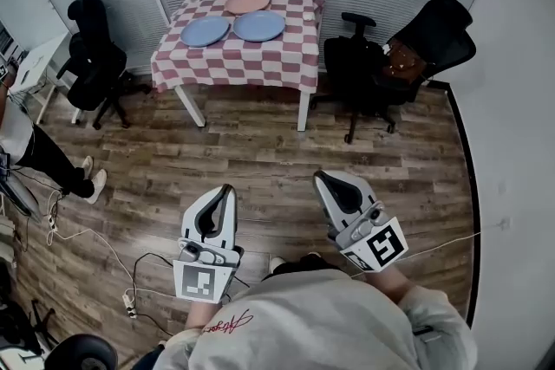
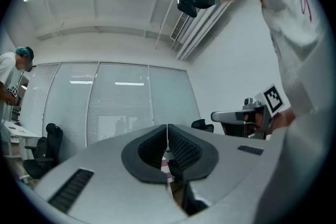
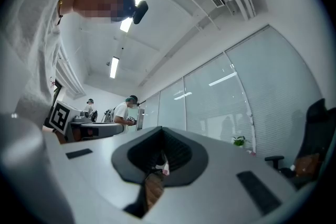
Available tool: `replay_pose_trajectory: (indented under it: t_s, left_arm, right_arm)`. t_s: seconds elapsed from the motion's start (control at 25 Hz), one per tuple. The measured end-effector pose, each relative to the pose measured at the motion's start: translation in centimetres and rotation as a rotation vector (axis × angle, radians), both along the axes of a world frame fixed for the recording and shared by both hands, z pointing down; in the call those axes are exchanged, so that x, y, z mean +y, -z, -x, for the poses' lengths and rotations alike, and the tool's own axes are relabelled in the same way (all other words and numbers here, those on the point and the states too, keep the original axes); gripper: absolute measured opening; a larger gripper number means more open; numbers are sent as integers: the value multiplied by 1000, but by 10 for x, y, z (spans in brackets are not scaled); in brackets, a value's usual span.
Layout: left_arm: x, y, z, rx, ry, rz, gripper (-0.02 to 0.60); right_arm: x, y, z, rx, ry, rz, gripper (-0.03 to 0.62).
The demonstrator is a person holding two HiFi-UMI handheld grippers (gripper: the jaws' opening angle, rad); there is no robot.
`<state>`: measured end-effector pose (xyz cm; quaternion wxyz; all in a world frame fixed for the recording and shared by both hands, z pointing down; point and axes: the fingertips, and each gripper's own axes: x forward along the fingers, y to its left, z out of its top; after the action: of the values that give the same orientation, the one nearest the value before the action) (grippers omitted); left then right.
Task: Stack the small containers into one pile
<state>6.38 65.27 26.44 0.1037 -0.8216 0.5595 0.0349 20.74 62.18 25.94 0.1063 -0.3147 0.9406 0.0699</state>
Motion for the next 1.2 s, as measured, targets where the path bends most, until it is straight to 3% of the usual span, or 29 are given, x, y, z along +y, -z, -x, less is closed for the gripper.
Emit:
replay_pose_trajectory:
  t_s: [0.24, 0.72, 0.96, 1.2]
  left_arm:
    - [3, -5, 15, 1, -16, 1, 20]
    - [-24, -3, 34, 15, 10, -10, 20]
    - [-59, 9, 36, 13, 14, -67, 20]
    - [-108, 1, 39, -3, 40, -18, 20]
  right_arm:
    - [1, -7, 13, -20, -24, 40, 11]
    - [-27, -2, 25, -9, -19, -1, 11]
    - [-64, 1, 30, -16, 6, -13, 11]
    - [-113, 6, 30, -24, 12, -34, 11]
